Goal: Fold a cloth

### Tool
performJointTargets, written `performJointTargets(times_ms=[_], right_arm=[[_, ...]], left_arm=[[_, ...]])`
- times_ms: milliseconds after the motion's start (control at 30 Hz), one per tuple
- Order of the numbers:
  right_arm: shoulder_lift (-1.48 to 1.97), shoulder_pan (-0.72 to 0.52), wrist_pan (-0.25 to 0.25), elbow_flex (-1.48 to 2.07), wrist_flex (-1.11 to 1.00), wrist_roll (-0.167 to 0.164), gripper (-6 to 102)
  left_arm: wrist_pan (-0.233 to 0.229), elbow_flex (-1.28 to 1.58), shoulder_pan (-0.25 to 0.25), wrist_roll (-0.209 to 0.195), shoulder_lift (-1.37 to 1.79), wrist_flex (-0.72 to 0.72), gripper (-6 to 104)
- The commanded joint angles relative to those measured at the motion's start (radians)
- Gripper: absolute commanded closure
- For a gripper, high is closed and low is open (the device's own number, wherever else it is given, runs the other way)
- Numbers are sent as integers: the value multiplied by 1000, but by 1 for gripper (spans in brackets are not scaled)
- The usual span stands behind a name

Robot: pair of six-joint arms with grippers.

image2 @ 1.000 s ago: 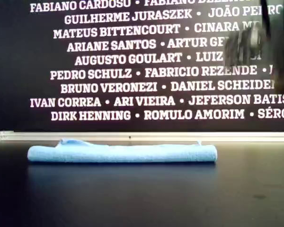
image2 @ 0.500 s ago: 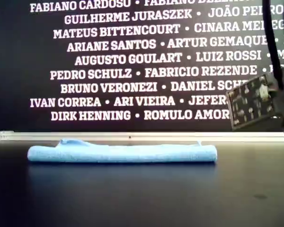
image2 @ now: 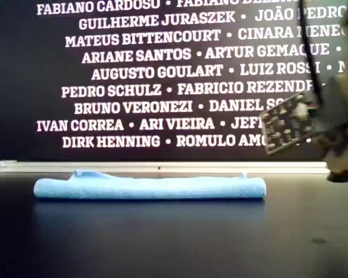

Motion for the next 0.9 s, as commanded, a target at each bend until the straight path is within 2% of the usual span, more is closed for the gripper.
performJointTargets(times_ms=[0,133,300,400,500,567,733,867], right_arm=[[-207,12,-8,-233,-51,6,33],[-327,78,-8,-331,-51,6,14],[-337,135,-6,-365,-51,5,1],[-342,137,-6,-403,-51,5,0],[-387,135,-6,-454,-51,5,0],[-439,135,-6,-503,-51,5,0],[-592,137,-8,-624,-51,5,0],[-673,138,-8,-716,-51,6,0]], left_arm=[[11,-210,-15,5,-258,-26,27],[11,-373,-81,5,-483,-28,18],[9,-515,-158,5,-592,-29,0],[9,-578,-190,3,-658,-29,-3],[9,-640,-193,2,-742,-29,-3],[6,-683,-193,-23,-796,-29,-3],[-8,-793,-193,-117,-904,-29,-3],[-8,-870,-193,-124,-980,-29,-3]])
